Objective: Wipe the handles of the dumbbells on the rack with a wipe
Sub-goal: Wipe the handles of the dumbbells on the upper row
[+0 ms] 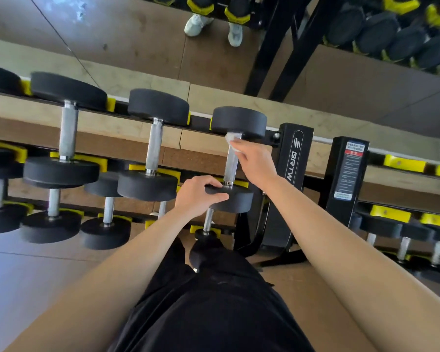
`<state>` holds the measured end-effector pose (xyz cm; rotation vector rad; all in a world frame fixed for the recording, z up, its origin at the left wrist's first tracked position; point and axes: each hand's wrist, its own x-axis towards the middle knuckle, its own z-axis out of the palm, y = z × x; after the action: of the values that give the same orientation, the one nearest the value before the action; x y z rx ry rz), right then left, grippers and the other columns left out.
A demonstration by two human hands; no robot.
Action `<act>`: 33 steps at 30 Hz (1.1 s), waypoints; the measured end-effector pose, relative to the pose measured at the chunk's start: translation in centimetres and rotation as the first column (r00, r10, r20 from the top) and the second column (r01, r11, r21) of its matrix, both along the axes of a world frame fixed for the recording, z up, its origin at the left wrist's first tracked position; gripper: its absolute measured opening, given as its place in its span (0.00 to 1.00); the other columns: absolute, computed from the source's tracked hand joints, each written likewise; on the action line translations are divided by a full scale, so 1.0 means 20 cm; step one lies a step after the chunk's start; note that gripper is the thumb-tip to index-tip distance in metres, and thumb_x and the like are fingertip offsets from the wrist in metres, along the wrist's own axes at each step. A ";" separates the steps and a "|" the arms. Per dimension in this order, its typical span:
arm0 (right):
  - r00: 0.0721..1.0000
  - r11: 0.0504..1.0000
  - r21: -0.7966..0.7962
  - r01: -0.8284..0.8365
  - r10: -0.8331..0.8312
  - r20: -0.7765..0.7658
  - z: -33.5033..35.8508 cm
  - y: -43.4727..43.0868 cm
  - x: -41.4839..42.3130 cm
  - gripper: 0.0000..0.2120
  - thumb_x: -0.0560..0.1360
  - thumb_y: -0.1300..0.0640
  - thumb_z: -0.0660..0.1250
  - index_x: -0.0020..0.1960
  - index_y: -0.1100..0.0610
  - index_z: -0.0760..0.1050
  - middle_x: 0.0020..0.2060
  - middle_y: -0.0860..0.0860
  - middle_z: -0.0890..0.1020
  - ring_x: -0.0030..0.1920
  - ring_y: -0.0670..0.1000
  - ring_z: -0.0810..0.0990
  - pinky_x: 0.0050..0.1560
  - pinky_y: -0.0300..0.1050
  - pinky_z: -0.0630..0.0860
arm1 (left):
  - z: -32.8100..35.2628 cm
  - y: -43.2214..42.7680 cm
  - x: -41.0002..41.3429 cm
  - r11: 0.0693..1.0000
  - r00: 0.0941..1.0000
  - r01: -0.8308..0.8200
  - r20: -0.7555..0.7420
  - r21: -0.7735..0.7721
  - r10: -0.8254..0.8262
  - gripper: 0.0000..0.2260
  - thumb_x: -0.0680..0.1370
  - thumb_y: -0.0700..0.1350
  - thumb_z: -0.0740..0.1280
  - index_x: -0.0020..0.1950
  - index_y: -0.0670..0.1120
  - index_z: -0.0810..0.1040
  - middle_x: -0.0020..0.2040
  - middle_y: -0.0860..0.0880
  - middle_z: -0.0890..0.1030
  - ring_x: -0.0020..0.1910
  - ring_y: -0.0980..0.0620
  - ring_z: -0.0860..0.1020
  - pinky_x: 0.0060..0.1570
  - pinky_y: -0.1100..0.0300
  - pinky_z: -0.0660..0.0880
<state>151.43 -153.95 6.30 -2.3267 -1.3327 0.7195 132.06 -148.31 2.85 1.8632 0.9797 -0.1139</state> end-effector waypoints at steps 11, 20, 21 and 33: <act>0.957 0.922 -0.311 -0.230 0.157 -0.242 0.04 -0.04 -0.02 0.12 0.81 0.62 0.63 0.58 0.55 0.84 0.51 0.51 0.85 0.45 0.43 0.79 0.51 0.38 0.72 | -0.02 0.01 -0.03 0.999 0.998 -0.027 0.047 -0.042 0.029 0.15 0.72 0.57 0.76 0.57 0.54 0.83 0.51 0.60 0.83 0.51 0.60 0.79 0.49 0.64 0.75; 0.860 0.871 0.004 0.492 -0.485 -0.159 -0.02 -0.08 -0.03 0.12 0.81 0.59 0.65 0.63 0.56 0.82 0.57 0.52 0.84 0.59 0.51 0.81 0.54 0.36 0.71 | 0.01 0.04 -0.04 0.991 0.997 -0.038 0.057 -0.131 0.045 0.12 0.74 0.52 0.75 0.56 0.55 0.83 0.49 0.62 0.82 0.51 0.64 0.78 0.46 0.71 0.71; 0.875 0.893 -0.051 0.447 -0.449 -0.180 -0.04 -0.11 -0.07 0.12 0.81 0.58 0.65 0.62 0.55 0.82 0.56 0.52 0.85 0.58 0.52 0.81 0.52 0.36 0.71 | 0.01 0.04 -0.04 0.989 0.997 -0.044 0.052 -0.142 0.052 0.11 0.74 0.52 0.76 0.56 0.55 0.83 0.49 0.63 0.82 0.50 0.64 0.78 0.46 0.71 0.71; 0.941 0.990 -0.143 -0.008 -0.041 -0.337 0.07 -0.21 -0.02 0.12 0.80 0.58 0.65 0.61 0.56 0.82 0.54 0.49 0.82 0.54 0.46 0.78 0.59 0.44 0.73 | 0.09 0.14 0.15 0.978 0.977 0.130 0.192 -0.165 -0.097 0.17 0.80 0.38 0.66 0.66 0.55 0.77 0.66 0.58 0.76 0.64 0.61 0.71 0.62 0.68 0.67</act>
<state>151.09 -158.20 7.72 -2.1849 -1.1366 1.1844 135.15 -145.54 4.65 1.7322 0.7128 -0.0931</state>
